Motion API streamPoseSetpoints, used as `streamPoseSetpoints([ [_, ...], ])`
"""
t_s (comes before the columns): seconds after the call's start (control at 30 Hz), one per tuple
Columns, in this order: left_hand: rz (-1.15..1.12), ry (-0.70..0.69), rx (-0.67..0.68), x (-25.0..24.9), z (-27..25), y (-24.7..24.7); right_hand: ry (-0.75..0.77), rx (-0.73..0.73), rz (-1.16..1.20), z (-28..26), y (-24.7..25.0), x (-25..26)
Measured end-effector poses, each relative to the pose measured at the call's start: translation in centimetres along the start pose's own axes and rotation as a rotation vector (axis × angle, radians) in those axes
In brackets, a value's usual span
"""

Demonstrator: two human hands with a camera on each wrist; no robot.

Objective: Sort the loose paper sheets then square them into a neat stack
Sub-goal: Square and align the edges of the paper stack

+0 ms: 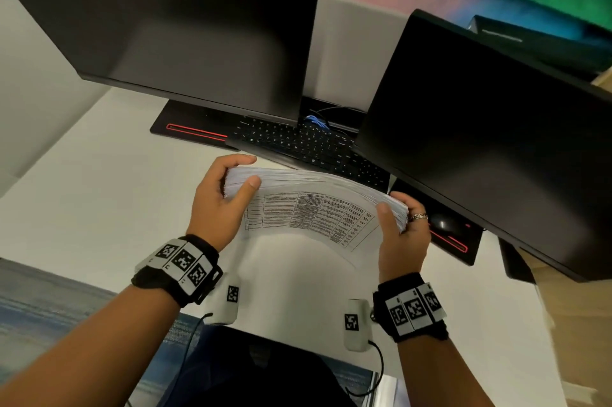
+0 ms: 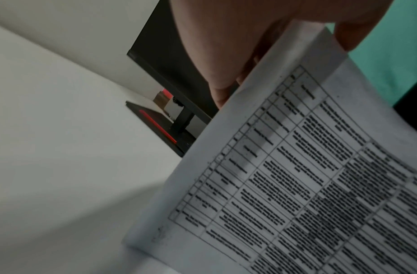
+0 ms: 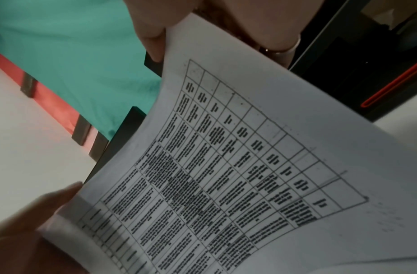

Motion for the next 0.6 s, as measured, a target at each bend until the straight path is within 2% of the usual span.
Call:
streamPoseSetpoints([
  [0.17,0.082,-0.097,-0.024,-1.2,0.2,0.4,-0.01,-0.046,0.011,-0.1,0.2,-0.4],
  [0.3,0.153,-0.17,0.035,-2.1,0.0,0.0,-0.018,-0.07,0.006,0.0,0.3,-0.5],
  [0.47,0.081,-0.05,0.017,-1.2,0.0,0.1,-0.022,-0.075,0.016,-0.1,0.1,-0.6],
  [0.6,-0.174,0.115,-0.101,0.2,0.2,0.7,-0.033,-0.082,0.024,-0.1,0.2,-0.9],
])
Point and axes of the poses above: each hand's wrist, its own z-axis towards the middle knuckle, its own y-axis out of the back of the hand, x = y × z, the point moved 10 cm from there along z, towards the middle knuckle, and after that the axes turned 6 degrees about -z, right-handed, at the moved point
